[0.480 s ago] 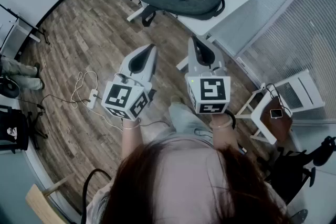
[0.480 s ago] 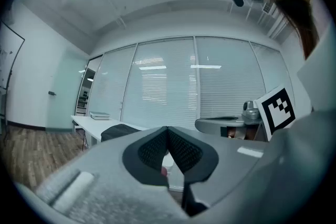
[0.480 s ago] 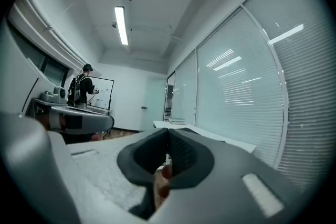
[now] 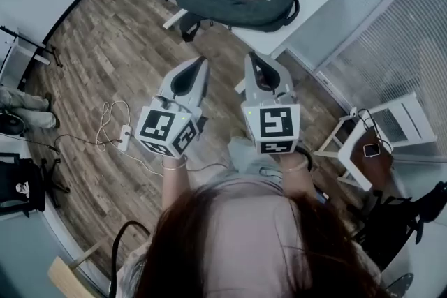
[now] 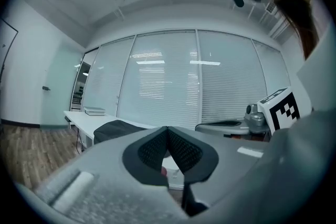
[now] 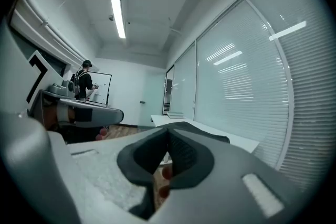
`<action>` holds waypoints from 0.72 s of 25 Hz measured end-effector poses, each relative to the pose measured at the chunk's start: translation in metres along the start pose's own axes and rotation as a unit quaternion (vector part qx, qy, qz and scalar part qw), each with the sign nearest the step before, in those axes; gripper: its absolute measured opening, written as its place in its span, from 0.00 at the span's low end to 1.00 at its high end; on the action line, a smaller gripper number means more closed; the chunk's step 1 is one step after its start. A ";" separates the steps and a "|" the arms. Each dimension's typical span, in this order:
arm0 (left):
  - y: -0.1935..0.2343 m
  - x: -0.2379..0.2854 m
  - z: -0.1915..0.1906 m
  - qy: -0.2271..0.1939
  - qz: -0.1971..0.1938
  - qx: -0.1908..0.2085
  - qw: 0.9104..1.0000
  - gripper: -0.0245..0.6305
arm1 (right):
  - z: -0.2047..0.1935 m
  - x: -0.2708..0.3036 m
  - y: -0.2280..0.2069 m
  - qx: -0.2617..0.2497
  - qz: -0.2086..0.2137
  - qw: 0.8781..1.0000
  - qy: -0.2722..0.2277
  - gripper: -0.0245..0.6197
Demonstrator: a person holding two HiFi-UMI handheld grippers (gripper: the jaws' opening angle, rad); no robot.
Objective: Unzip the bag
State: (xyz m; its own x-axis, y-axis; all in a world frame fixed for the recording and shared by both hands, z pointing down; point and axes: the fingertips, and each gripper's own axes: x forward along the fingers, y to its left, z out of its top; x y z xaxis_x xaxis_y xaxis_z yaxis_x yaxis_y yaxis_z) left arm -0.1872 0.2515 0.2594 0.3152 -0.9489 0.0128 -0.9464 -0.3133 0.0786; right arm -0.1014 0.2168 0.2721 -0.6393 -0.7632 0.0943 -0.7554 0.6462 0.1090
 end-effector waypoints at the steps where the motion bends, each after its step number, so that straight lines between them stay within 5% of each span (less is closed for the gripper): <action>1: 0.004 0.006 -0.001 0.001 -0.002 0.000 1.000 0.04 | -0.002 0.007 -0.001 -0.001 0.001 1.000 0.003 0.04; 18: 0.062 0.098 -0.024 0.008 0.006 -0.006 1.000 0.04 | -0.047 0.108 -0.024 -0.021 0.017 0.998 0.051 0.05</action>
State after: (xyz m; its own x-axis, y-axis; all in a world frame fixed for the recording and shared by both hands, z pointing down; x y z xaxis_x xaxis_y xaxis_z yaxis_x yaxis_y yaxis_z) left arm -0.2128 0.1396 0.2896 0.3052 -0.9518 0.0306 -0.9492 -0.3014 0.0908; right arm -0.1455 0.1186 0.3263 -0.6456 -0.7376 0.1979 -0.7251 0.6734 0.1444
